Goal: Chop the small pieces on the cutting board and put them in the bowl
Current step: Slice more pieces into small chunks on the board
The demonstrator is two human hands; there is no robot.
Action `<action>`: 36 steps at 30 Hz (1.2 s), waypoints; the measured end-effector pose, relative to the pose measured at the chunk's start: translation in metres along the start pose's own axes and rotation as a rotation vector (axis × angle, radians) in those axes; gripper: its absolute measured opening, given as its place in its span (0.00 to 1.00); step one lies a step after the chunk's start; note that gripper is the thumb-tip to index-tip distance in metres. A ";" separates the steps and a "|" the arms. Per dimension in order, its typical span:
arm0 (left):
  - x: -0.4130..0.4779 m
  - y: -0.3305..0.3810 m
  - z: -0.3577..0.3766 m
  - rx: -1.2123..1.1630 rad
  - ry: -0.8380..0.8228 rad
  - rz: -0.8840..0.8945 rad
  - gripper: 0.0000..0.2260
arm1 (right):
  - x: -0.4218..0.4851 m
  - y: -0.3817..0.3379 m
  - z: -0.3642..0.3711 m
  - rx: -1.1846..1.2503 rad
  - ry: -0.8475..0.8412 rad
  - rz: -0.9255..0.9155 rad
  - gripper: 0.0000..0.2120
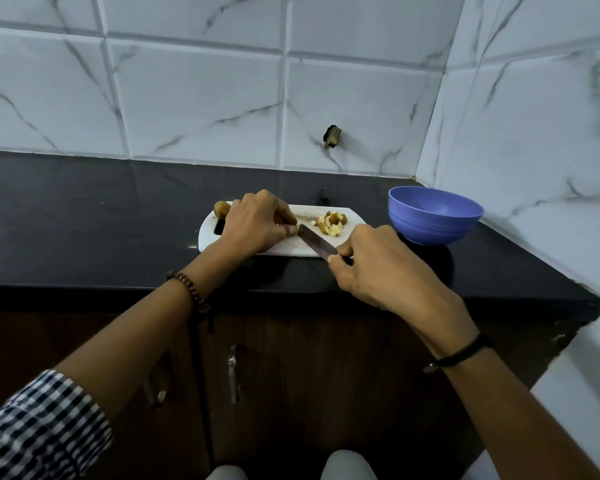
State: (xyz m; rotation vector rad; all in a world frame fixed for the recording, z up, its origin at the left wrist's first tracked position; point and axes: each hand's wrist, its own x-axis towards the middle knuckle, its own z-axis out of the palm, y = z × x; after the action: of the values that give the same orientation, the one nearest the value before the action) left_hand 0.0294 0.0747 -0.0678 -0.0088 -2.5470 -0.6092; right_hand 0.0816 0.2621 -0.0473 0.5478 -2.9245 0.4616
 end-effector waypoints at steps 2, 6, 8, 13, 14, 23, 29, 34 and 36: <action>0.000 -0.002 -0.001 -0.006 -0.018 -0.001 0.06 | -0.007 0.006 -0.014 0.007 -0.009 -0.009 0.12; 0.002 -0.003 -0.002 -0.026 -0.044 -0.017 0.07 | -0.019 0.017 -0.027 0.071 0.032 -0.002 0.12; 0.003 -0.002 0.000 -0.008 -0.032 -0.025 0.09 | -0.019 0.020 -0.024 0.098 0.096 0.001 0.13; 0.007 -0.003 0.001 -0.007 -0.045 -0.058 0.09 | -0.012 0.021 -0.011 0.146 0.164 0.000 0.14; 0.008 -0.005 0.000 -0.034 -0.067 -0.061 0.08 | -0.010 0.020 -0.009 0.154 0.175 -0.006 0.14; 0.005 -0.016 0.000 -0.100 -0.023 -0.009 0.06 | 0.005 0.006 0.017 0.184 0.214 0.003 0.14; 0.012 -0.012 0.001 -0.032 -0.062 -0.034 0.06 | 0.012 -0.006 0.026 0.118 0.203 0.028 0.14; 0.014 -0.016 0.004 -0.059 -0.066 -0.060 0.05 | 0.017 -0.014 0.027 0.077 0.206 0.033 0.14; 0.014 -0.016 0.004 -0.060 -0.065 -0.062 0.05 | 0.019 -0.017 0.025 0.068 0.213 0.026 0.14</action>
State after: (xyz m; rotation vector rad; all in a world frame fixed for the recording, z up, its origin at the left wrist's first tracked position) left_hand 0.0134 0.0604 -0.0709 0.0305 -2.5996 -0.7200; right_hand 0.0686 0.2330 -0.0634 0.4391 -2.7246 0.5865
